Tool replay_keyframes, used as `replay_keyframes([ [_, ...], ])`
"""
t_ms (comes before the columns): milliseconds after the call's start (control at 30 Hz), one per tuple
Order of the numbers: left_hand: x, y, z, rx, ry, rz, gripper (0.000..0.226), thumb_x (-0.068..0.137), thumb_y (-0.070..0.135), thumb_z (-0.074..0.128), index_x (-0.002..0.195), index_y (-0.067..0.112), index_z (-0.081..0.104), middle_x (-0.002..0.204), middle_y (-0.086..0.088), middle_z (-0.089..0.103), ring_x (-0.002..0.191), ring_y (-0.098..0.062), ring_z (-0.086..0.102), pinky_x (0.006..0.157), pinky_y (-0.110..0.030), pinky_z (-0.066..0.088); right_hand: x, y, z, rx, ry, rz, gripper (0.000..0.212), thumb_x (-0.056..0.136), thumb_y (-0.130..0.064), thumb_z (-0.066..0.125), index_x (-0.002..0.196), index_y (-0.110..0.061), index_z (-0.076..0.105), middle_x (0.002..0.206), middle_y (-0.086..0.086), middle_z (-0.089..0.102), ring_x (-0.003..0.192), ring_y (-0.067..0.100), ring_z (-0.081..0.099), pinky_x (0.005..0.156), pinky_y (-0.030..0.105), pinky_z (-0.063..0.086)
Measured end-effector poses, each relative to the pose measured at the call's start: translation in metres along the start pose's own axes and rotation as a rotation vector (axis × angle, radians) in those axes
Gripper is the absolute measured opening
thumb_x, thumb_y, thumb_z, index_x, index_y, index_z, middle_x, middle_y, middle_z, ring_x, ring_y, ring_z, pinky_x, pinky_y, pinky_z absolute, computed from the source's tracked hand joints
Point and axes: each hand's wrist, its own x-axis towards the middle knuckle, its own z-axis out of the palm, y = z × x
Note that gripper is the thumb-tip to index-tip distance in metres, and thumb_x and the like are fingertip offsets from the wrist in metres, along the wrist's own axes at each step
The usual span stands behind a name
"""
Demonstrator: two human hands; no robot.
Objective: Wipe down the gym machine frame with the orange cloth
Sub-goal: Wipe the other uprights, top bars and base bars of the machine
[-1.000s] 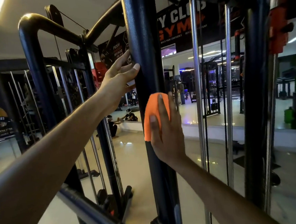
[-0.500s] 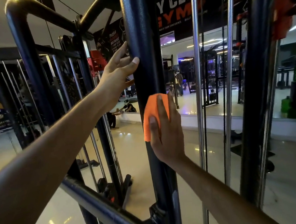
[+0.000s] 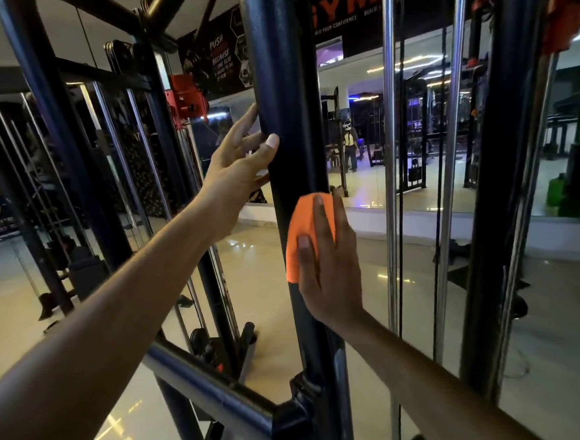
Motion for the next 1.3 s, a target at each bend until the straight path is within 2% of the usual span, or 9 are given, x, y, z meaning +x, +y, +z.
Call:
replay_keyframes([
  [233, -0.001, -0.004, 0.001, -0.019, 0.025, -0.008, 0.066, 0.110, 0.020, 0.060, 0.166, 0.042, 0.033, 0.132, 0.021, 0.066, 0.130, -0.006, 0.063, 0.117, -0.047, 0.048, 0.101, -0.035, -0.015, -0.008, 0.127, -0.098, 0.060, 0.117, -0.036, 0.039, 0.173, -0.016, 0.026, 0.180, 0.014, 0.016, 0.159, 0.022, 0.026, 0.120, 0.013, 0.015],
  [333, -0.003, -0.013, 0.001, -0.020, -0.010, 0.005, 0.063, 0.112, 0.023, 0.057, 0.167, 0.038, 0.032, 0.146, 0.008, 0.067, 0.136, -0.013, 0.062, 0.117, -0.050, 0.047, 0.043, -0.012, -0.003, -0.049, 0.071, -0.090, 0.063, 0.117, -0.041, 0.036, 0.174, -0.023, 0.018, 0.182, 0.009, 0.004, 0.161, 0.029, 0.025, 0.124, 0.039, 0.035],
  [433, -0.011, -0.025, 0.002, -0.033, -0.028, -0.008, 0.064, 0.111, 0.026, 0.059, 0.168, 0.035, 0.031, 0.150, 0.004, 0.065, 0.137, -0.015, 0.062, 0.117, -0.050, 0.049, -0.045, 0.018, 0.008, -0.051, -0.038, -0.014, 0.065, 0.116, -0.054, 0.025, 0.174, -0.038, 0.002, 0.183, 0.000, -0.006, 0.160, 0.032, 0.027, 0.112, 0.062, 0.049],
  [533, -0.015, -0.031, 0.004, -0.039, -0.029, -0.022, 0.065, 0.111, 0.026, 0.060, 0.168, 0.035, 0.030, 0.151, 0.004, 0.064, 0.137, -0.013, 0.062, 0.117, -0.048, 0.050, -0.059, 0.022, 0.009, -0.011, -0.065, 0.036, 0.064, 0.115, -0.059, 0.019, 0.172, -0.044, -0.004, 0.183, -0.001, -0.004, 0.159, 0.032, 0.029, 0.109, 0.062, 0.051],
  [767, -0.016, -0.038, 0.006, -0.035, -0.028, -0.010, 0.065, 0.111, 0.031, 0.060, 0.168, 0.039, 0.030, 0.155, 0.007, 0.060, 0.141, -0.011, 0.058, 0.117, -0.049, 0.049, 0.042, -0.010, -0.003, 0.016, 0.057, -0.035, 0.064, 0.116, -0.043, 0.037, 0.174, -0.027, 0.013, 0.182, 0.007, 0.007, 0.159, 0.028, 0.029, 0.117, 0.049, 0.047],
  [967, -0.036, -0.064, 0.013, -0.061, -0.040, -0.046, 0.065, 0.110, 0.032, 0.061, 0.167, 0.040, 0.031, 0.157, 0.003, 0.058, 0.143, -0.015, 0.057, 0.120, -0.046, 0.047, -0.099, 0.035, 0.015, -0.077, -0.103, 0.032, 0.067, 0.115, -0.053, 0.027, 0.173, -0.041, -0.006, 0.183, 0.003, -0.007, 0.160, 0.036, 0.026, 0.114, 0.064, 0.047],
  [1067, -0.046, -0.072, 0.018, -0.064, -0.039, -0.089, 0.068, 0.107, 0.038, 0.066, 0.166, 0.044, 0.033, 0.159, 0.003, 0.054, 0.144, -0.015, 0.055, 0.121, -0.049, 0.045, -0.106, 0.037, 0.015, -0.044, -0.123, 0.083, 0.068, 0.115, -0.055, 0.024, 0.172, -0.042, -0.010, 0.183, 0.006, -0.004, 0.160, 0.036, 0.027, 0.113, 0.065, 0.047],
  [1200, -0.049, -0.071, 0.025, -0.044, -0.002, -0.112, 0.065, 0.110, 0.031, 0.062, 0.167, 0.042, 0.032, 0.140, 0.021, 0.059, 0.134, -0.001, 0.057, 0.116, -0.037, 0.048, -0.037, 0.014, 0.009, 0.017, -0.018, 0.049, 0.069, 0.114, -0.040, 0.041, 0.173, -0.023, 0.010, 0.181, 0.015, 0.005, 0.158, 0.034, 0.030, 0.117, 0.058, 0.044],
  [1300, -0.051, -0.073, 0.028, -0.071, 0.031, -0.119, 0.065, 0.109, 0.030, 0.063, 0.166, 0.043, 0.034, 0.149, 0.016, 0.055, 0.141, -0.009, 0.055, 0.120, -0.044, 0.047, -0.031, 0.014, 0.008, 0.014, -0.008, 0.035, 0.067, 0.115, -0.037, 0.043, 0.173, -0.018, 0.016, 0.181, 0.016, 0.005, 0.159, 0.034, 0.029, 0.119, 0.055, 0.042],
])
